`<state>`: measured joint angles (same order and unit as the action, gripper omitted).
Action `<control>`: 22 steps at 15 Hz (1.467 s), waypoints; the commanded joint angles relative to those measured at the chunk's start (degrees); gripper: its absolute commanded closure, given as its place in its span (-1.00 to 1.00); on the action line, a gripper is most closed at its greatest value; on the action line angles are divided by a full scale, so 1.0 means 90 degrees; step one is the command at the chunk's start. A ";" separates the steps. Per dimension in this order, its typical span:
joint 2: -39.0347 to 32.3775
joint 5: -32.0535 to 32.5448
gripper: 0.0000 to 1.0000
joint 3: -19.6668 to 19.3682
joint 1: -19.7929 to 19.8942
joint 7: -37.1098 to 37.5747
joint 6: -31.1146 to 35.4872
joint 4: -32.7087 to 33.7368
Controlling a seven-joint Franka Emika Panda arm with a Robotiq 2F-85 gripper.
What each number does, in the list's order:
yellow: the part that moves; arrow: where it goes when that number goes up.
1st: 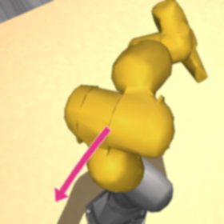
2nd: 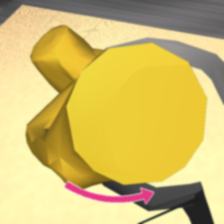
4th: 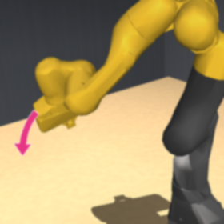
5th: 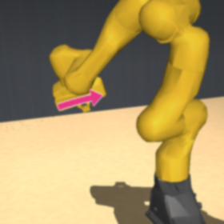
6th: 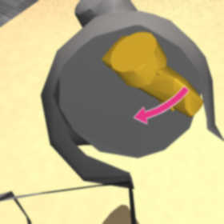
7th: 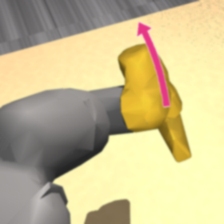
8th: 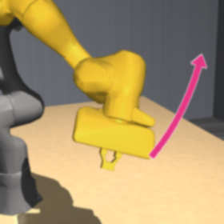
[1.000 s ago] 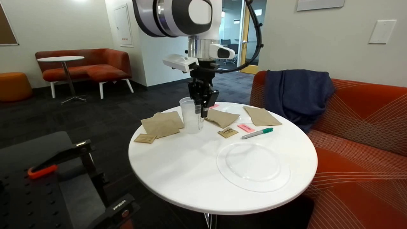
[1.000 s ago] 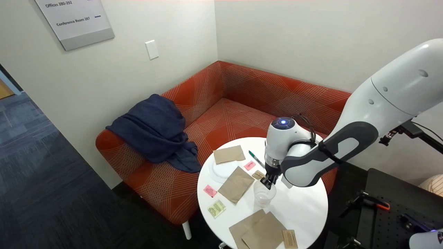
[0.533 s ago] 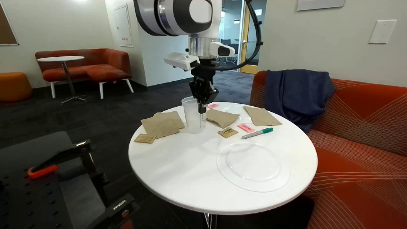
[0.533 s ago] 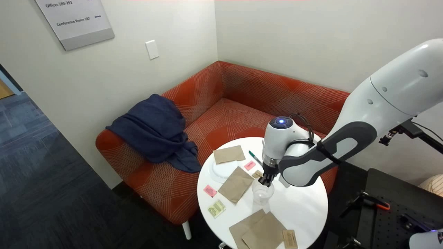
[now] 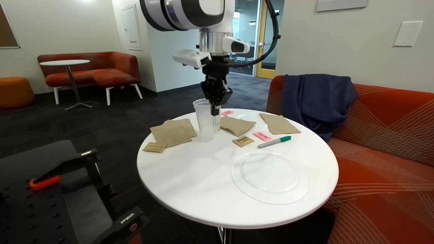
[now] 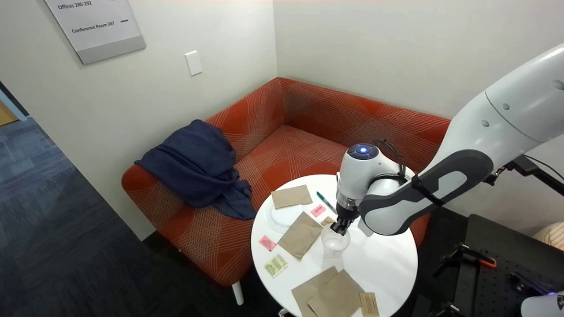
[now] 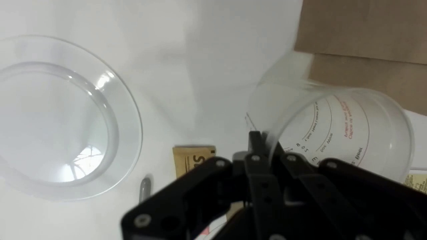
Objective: Move the cup forward
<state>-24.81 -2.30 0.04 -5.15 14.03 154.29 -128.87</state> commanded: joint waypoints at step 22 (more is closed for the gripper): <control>0.1667 0.0019 0.97 -0.0354 0.0294 0.0328 0.0062 -0.2100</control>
<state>-10.25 -2.35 -2.93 -2.84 15.15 154.27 -146.60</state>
